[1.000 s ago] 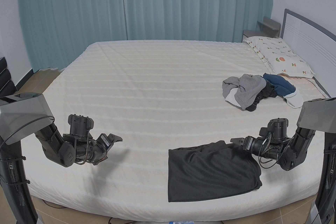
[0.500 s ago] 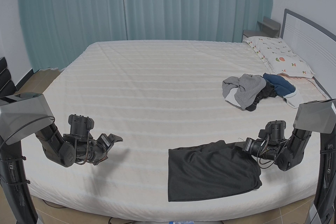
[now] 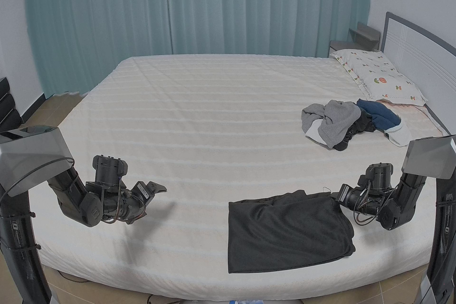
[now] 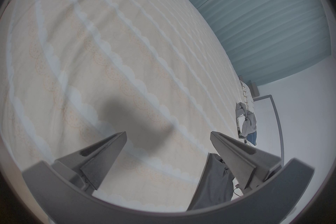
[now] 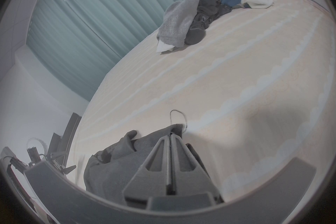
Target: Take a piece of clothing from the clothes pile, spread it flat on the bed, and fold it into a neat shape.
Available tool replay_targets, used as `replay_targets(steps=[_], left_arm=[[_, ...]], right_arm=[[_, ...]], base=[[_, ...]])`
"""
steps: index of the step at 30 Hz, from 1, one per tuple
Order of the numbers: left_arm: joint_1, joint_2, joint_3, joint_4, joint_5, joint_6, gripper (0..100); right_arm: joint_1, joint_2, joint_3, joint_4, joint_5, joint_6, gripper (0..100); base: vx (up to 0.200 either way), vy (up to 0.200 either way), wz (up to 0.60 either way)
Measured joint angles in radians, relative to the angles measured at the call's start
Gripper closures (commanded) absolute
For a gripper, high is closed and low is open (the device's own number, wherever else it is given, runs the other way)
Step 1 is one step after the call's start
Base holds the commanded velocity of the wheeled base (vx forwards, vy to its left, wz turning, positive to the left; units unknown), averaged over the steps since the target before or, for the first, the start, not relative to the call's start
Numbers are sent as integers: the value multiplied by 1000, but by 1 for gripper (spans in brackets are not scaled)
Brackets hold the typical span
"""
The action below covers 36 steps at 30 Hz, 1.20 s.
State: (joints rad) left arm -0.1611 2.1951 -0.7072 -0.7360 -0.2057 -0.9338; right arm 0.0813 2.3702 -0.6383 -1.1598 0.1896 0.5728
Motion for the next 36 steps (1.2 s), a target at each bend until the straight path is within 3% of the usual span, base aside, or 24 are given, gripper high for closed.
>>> replay_targets(steps=[11,31,32,36], left_arm=[[0,0,0,0,0,0,0],[0,0,0,0,0,0,0],[0,0,0,0,0,0,0],[0,0,0,0,0,0,0]], right_arm=[[-51,10,-3,-3,2,15,100],[-71,30,-30,-4,1,48,100],[-71,31,-30,-4,0,48,0],[-75,33,-32,-4,2,49,0]], base=[[0,0,0],[0,0,0],[0,0,0],[0,0,0]])
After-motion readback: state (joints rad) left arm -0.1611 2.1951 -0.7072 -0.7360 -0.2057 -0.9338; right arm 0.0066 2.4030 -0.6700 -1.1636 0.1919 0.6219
